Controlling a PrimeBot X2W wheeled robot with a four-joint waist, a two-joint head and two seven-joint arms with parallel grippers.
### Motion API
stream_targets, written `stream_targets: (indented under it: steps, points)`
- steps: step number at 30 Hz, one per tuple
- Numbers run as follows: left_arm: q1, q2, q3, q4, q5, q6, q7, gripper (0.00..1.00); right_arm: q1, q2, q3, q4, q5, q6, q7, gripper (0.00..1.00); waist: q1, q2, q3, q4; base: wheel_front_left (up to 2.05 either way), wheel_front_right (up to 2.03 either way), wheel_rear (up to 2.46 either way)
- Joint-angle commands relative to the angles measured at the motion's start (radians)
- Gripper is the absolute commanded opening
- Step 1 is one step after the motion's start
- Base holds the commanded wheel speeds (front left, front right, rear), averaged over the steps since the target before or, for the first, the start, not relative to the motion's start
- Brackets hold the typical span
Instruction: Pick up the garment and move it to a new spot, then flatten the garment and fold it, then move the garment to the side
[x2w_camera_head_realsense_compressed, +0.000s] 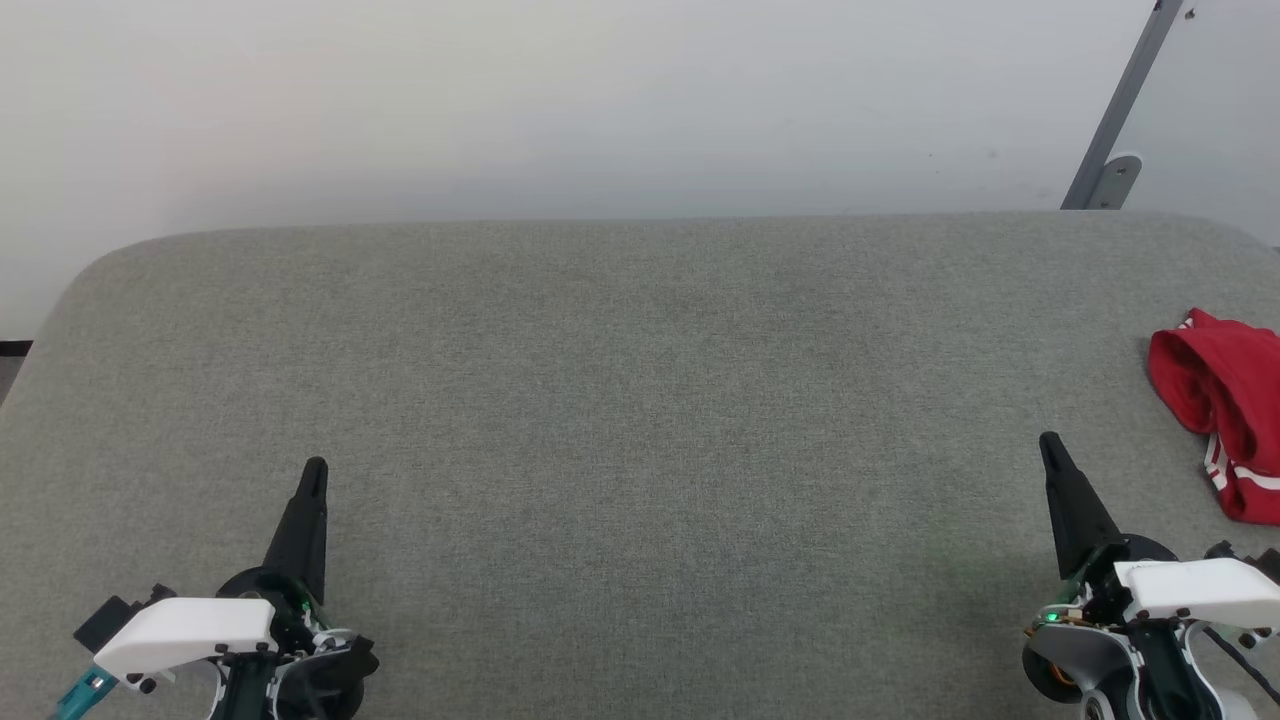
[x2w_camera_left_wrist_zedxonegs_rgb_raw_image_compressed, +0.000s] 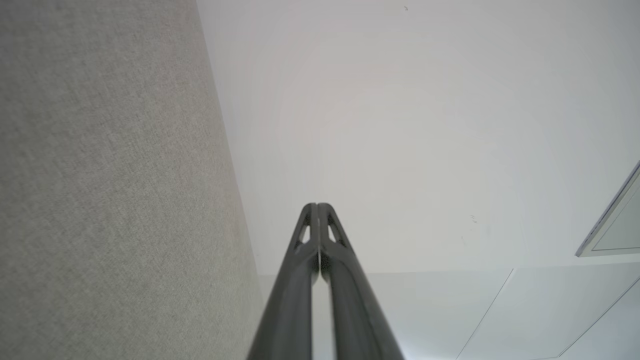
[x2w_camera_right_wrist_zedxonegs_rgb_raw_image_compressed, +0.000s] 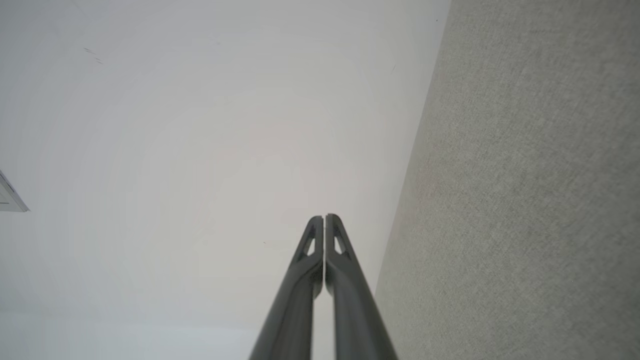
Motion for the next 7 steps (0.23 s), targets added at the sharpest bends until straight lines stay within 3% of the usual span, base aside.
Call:
stream_targets:
  steps: [1,7]
  points:
    - [-0.012,0.002,0.000,0.000,-0.003,-0.003,0.003,0.00,-0.005,0.004,-0.003,0.001,-0.005,0.000,0.004,0.00,-0.0001,-0.0001,0.000,0.000,0.00,0.00,0.00]
    - [-0.012,0.002,0.000,0.000,-0.003,-0.003,0.003,0.00,-0.005,0.004,-0.003,0.001,-0.005,0.000,0.005,0.00,-0.0001,-0.0001,0.000,0.000,0.00,0.00,0.00]
